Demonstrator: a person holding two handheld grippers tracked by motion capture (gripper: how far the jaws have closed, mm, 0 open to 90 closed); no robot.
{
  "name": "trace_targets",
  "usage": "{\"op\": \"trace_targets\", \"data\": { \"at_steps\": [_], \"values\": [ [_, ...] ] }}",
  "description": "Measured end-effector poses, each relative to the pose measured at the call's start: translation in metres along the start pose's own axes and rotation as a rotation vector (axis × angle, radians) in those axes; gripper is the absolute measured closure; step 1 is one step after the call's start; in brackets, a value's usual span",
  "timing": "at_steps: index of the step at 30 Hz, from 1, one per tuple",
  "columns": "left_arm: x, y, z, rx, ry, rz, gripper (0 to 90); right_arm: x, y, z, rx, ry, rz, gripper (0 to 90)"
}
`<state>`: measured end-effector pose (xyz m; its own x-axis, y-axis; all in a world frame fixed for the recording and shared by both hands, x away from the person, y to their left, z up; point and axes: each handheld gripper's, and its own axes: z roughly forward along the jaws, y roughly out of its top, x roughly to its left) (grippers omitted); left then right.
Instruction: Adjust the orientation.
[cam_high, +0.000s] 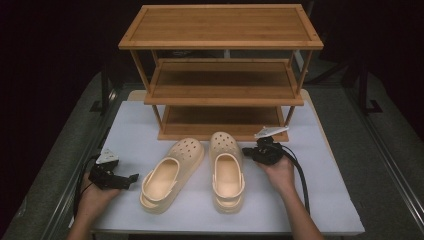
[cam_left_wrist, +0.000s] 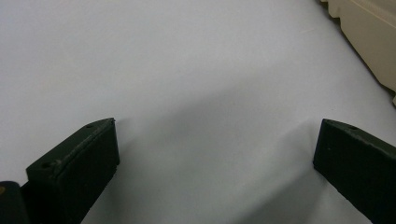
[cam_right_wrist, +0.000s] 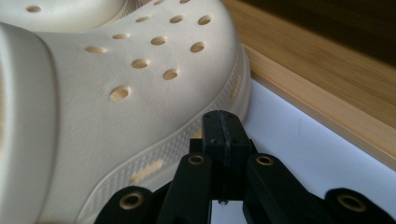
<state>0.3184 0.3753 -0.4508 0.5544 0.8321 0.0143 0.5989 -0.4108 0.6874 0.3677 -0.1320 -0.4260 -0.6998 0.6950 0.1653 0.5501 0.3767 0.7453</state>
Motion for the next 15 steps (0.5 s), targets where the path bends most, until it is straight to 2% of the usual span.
{"op": "trace_targets", "data": {
  "at_steps": [8,11,15],
  "values": [
    [0.000,0.000,0.000,0.000,0.001,0.001,0.0,0.003,-0.014,-0.035,-0.034,-0.004,0.033,88.0],
    [0.000,0.000,0.000,0.001,0.002,0.003,0.0,0.010,-0.022,-0.049,-0.038,0.006,0.046,84.4],
    [0.000,0.000,0.000,0.000,0.002,0.002,0.0,0.023,-0.027,-0.060,-0.039,0.017,0.031,81.1]
  ]
}}
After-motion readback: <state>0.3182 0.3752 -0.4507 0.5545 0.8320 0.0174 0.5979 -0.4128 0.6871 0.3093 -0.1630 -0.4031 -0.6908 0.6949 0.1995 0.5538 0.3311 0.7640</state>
